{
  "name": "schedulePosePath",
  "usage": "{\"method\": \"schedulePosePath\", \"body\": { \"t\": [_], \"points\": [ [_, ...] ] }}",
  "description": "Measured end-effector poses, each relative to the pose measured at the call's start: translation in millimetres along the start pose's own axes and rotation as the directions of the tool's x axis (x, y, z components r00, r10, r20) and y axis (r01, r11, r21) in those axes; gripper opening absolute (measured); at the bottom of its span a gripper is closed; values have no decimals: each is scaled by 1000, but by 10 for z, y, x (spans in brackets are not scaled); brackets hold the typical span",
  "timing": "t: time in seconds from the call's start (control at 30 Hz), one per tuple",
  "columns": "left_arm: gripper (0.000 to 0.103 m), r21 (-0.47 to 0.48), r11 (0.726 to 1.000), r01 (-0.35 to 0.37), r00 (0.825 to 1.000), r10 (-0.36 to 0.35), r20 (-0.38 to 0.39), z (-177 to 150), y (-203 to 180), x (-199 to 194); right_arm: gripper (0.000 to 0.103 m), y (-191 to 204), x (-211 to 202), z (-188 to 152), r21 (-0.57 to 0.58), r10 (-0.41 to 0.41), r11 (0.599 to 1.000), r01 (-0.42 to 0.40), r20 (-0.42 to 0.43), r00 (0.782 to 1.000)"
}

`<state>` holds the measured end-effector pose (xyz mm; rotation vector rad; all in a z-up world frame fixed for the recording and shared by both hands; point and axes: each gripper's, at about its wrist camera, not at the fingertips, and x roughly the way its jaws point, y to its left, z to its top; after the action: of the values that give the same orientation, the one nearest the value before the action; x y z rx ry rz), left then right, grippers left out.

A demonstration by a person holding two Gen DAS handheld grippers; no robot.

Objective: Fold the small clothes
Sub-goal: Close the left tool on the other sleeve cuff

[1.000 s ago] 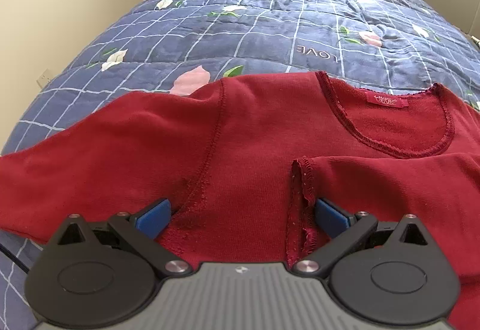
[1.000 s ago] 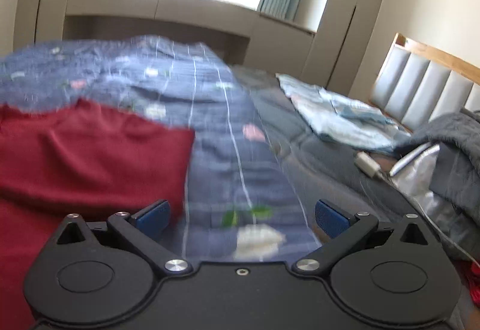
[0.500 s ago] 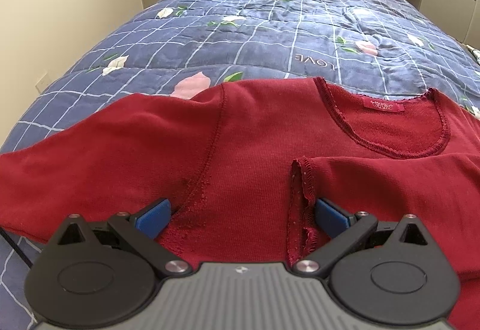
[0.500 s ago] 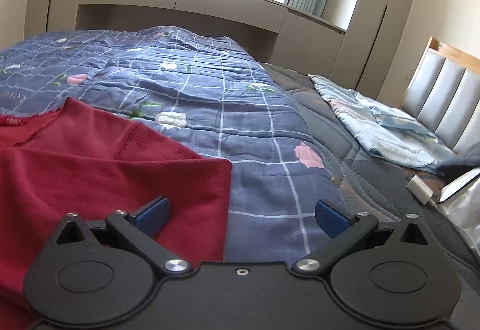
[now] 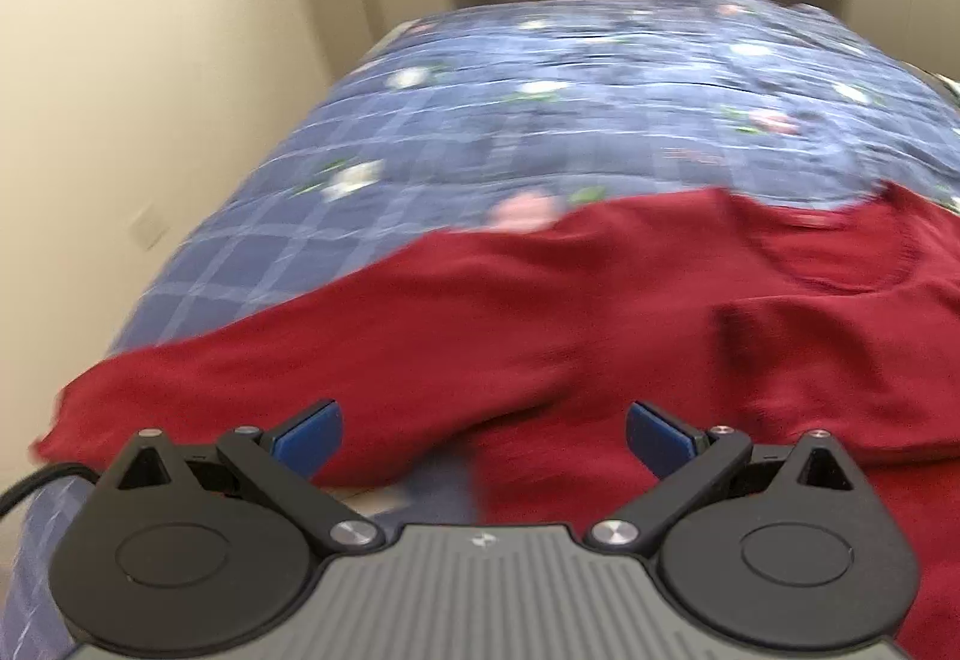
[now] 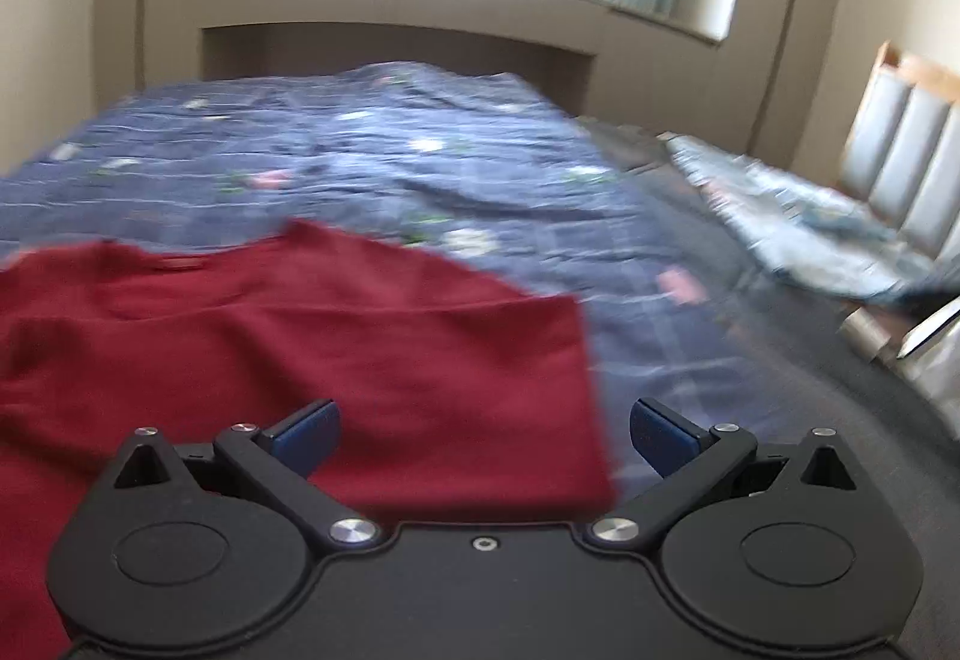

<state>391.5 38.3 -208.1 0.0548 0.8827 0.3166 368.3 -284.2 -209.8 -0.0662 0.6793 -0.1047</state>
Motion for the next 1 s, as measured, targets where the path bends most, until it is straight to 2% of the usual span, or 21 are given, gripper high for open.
{"method": "schedulePosePath", "body": {
  "t": [0.07,0.17,0.23,0.3,0.47,0.63,0.67,0.73,0.77,0.83,0.93,1.0],
  "points": [
    [103,-71,996,-53,998,51,-29,-63,341,-6,102,181,-142,-55,2,53,999,-53,-24,998],
    [103,-189,973,-132,989,117,-91,-174,913,33,102,429,-322,-165,-1,96,995,-96,-51,994],
    [103,-266,946,-185,980,159,-116,-261,1319,68,102,572,-420,-241,-1,111,994,-111,-59,992],
    [103,-351,905,-238,970,202,-137,-327,1689,116,102,683,-509,-294,10,125,992,-125,-41,991],
    [103,-530,805,-267,963,236,-126,-412,2397,252,102,904,-556,-346,-18,145,989,-145,-26,989],
    [102,-635,720,-281,959,243,-149,-479,2799,424,102,1013,-483,-379,-32,152,988,-153,-42,988],
    [102,-648,705,-288,956,254,-148,-483,2853,435,102,1031,-470,-388,-32,153,987,-155,-43,987],
    [101,-646,703,-296,952,273,-139,-477,2890,463,102,1070,-449,-408,-33,153,987,-155,-50,987],
    [96,-641,703,-307,948,284,-143,-476,2897,482,102,1090,-443,-416,-32,153,987,-155,-54,987],
    [84,-651,682,-332,940,298,-168,-482,2939,516,102,1124,-441,-434,-31,157,987,-159,-60,986],
    [67,-715,614,-334,937,296,-184,-512,3032,548,102,1172,-436,-457,-32,160,986,-163,-73,984],
    [36,-753,572,-325,939,291,-184,-533,3112,529,102,1200,-437,-468,-32,163,986,-166,-80,983]
  ]
}}
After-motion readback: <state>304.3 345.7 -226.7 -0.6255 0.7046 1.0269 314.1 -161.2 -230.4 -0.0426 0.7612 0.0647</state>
